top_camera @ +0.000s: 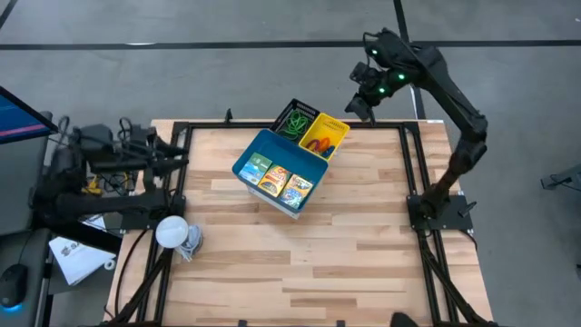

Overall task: Pick & Place Office Desk Supplies
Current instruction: Return to Home Position

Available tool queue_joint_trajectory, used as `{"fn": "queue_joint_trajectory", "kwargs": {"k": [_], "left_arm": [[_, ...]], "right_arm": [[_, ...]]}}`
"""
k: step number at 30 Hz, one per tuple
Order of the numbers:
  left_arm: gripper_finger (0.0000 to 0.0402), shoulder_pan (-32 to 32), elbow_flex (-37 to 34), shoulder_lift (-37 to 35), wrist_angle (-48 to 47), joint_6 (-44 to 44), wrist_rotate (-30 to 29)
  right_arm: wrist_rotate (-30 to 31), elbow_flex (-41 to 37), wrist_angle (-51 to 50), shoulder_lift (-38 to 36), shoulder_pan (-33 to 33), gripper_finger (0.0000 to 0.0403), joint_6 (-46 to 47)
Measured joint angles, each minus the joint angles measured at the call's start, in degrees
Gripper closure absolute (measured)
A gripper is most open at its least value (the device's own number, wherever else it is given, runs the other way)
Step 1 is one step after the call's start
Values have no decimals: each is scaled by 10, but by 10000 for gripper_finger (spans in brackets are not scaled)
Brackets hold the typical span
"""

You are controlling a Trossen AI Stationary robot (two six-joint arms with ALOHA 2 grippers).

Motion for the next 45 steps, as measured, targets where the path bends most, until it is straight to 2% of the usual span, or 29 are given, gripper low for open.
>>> {"fn": "queue_joint_trajectory", "kwargs": {"k": [4,7,13,16,21,30,37,41,45], "left_arm": [[243,0,-139,-114,100,-2,0],[249,0,-235,-160,177,-5,1],[276,0,-381,-158,371,-9,21],[288,0,-430,-154,431,-5,21],[305,-2,-479,-174,441,-16,32],[354,-35,-535,-268,443,-43,56],[397,-49,-580,-269,479,-43,50],[400,-49,-617,-269,520,-42,34],[400,-49,-616,-265,504,-27,23]], "right_arm": [[24,0,8,-40,37,339,41],[54,0,14,-68,66,339,73],[114,0,21,-96,119,339,135],[136,0,25,-101,144,339,156],[154,0,25,-98,182,339,195],[209,0,34,-96,239,339,250],[222,0,55,-99,266,339,290],[236,0,61,-99,282,339,310],[247,0,61,-99,297,339,324]]}}
